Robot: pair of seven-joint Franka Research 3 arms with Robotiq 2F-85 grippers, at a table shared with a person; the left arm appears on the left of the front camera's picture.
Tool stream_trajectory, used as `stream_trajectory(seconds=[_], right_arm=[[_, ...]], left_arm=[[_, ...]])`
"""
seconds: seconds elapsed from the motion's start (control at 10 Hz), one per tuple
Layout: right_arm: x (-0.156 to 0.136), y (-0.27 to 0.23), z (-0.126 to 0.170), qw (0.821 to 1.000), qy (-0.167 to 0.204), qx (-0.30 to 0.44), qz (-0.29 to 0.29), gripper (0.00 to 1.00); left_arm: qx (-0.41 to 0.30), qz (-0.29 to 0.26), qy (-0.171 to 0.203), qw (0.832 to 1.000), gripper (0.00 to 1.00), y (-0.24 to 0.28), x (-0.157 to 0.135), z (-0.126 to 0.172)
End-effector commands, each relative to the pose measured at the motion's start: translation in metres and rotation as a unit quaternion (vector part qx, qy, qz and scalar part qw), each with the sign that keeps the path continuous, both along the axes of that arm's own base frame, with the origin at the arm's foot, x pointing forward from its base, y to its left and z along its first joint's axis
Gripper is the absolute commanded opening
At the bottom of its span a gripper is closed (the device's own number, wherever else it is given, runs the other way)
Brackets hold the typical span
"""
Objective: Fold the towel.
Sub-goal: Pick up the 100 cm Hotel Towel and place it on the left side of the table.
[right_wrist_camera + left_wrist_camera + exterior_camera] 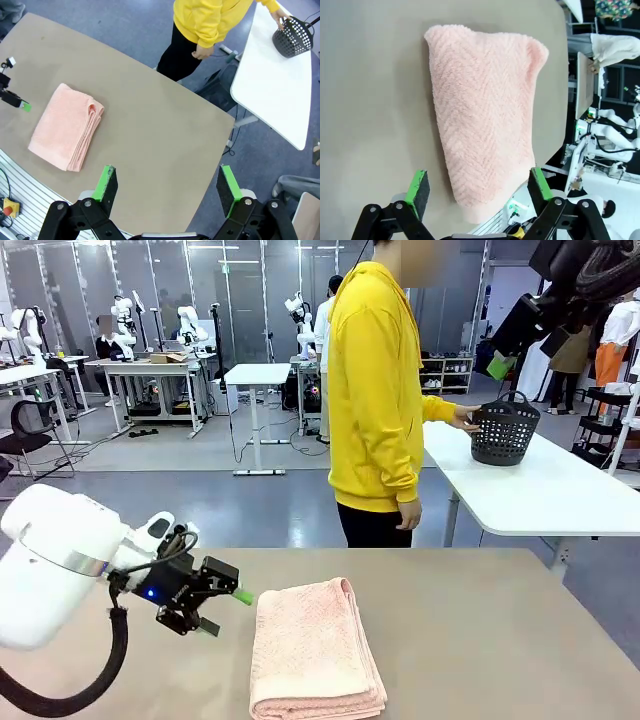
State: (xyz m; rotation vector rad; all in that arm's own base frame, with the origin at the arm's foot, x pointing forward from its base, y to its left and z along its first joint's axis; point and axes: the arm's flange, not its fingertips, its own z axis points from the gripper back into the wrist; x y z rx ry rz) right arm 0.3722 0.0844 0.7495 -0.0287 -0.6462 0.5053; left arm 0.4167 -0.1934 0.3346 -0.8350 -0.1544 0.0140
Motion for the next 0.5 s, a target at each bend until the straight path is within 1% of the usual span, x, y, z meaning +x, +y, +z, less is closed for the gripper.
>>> stream_trajectory(seconds=[0.0,0.2,0.4], right_arm=[[-0.001,-0.001,0.000,1.000,0.001,-0.002,-0.002,1.00],[-0.001,-0.001,0.000,1.000,0.001,-0.002,-0.002,1.00],[-0.001,-0.001,0.000,1.000,0.001,-0.002,-0.002,1.00]], left_arm=[[-0.029,-0.011,-0.022,0.999,1.00,-0.003,0.017,-0.016],[-0.051,-0.018,-0.020,0.998,1.00,-0.010,0.019,-0.035],[-0.068,-0.008,-0.019,0.998,1.00,-0.021,0.020,-0.051]])
